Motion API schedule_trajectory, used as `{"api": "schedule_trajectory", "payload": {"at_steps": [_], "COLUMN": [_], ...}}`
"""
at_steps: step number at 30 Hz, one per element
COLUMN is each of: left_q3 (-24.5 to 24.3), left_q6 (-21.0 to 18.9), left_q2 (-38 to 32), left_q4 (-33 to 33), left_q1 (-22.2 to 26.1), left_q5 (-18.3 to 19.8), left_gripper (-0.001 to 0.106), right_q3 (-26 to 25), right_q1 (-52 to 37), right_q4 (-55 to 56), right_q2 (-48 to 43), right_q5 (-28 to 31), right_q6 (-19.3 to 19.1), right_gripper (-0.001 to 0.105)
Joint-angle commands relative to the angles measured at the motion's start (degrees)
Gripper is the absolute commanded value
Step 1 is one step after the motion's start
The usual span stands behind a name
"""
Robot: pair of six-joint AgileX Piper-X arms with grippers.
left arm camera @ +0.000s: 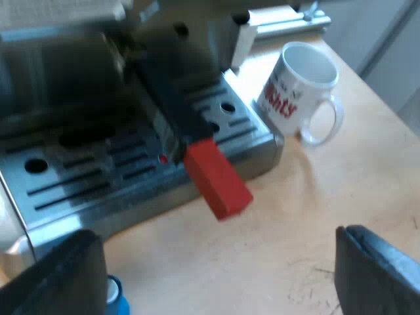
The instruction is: Remove mug from coffee machine
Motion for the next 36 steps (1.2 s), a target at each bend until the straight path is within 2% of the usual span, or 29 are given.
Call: {"api": "schedule_trajectory", "payload": {"at_steps": [1,5,8,10,11,13,16,19,21,22,24,26,27,36], "left_q3": [-2.3,-4.4,-5.5,-6.1,-6.2,-6.7,-7.3,-7.2,-7.2,-7.4,-7.4,-7.4,-7.4,-7.4], "left_q6": [0.4,0.4,0.5,1.8,2.1,4.8,8.9,9.3,10.9,12.7,13.0,13.0,13.0,14.4], "left_q2": [2.6,5.9,7.9,9.0,9.1,9.1,8.8,8.4,7.9,7.1,5.8,3.7,2.3,-11.9], "left_q4": [-0.4,-0.4,-0.4,-0.4,-0.4,0.5,2.7,3.0,3.5,4.7,6.2,7.9,8.9,10.4], "left_q1": [1.3,5.8,11.1,16.9,17.8,22.5,26.5,27.5,27.6,27.6,27.6,27.6,27.6,27.6], "left_q5": [0.6,3.1,5.3,7.8,8.3,9.8,10.1,9.9,9.1,5.8,0.6,-2.1,-2.9,-3.0], "left_gripper": [0.079,0.086,0.086,0.086,0.086,0.086,0.086,0.086,0.086,0.086,0.086,0.086,0.086,0.086], "right_q3": [-2.1,-3.1,-3.0,-3.0,-3.0,-3.0,-3.0,-3.0,-3.0,-3.0,-3.0,-2.9,-2.6,1.4], "right_q1": [-0.1,-2.0,-6.6,-11.5,-12.7,-17.1,-22.7,-24.8,-26.8,-27.8,-30.4,-32.9,-33.2,-33.3], "right_q4": [-0.4,-0.5,-0.8,-0.8,-0.8,-0.8,0.7,1.7,3.0,4.0,6.4,9.1,9.2,7.8], "right_q2": [2.6,5.7,7.8,8.8,8.8,8.5,8.1,8.1,8.1,8.1,8.1,5.9,4.6,-10.6], "right_q5": [-0.6,-1.5,-5.1,-8.0,-8.1,-8.1,-9.0,-9.5,-9.7,-9.7,-9.7,-8.9,-8.3,-7.0], "right_q6": [-0.1,0.7,3.2,3.5,3.5,2.0,-1.5,-2.4,-3.7,-5.2,-8.8,-12.1,-12.6,-13.2], "right_gripper": [0.072,0.072,0.072,0.072,0.072,0.072,0.072,0.072,0.072,0.072,0.072,0.072,0.072,0.072]}}
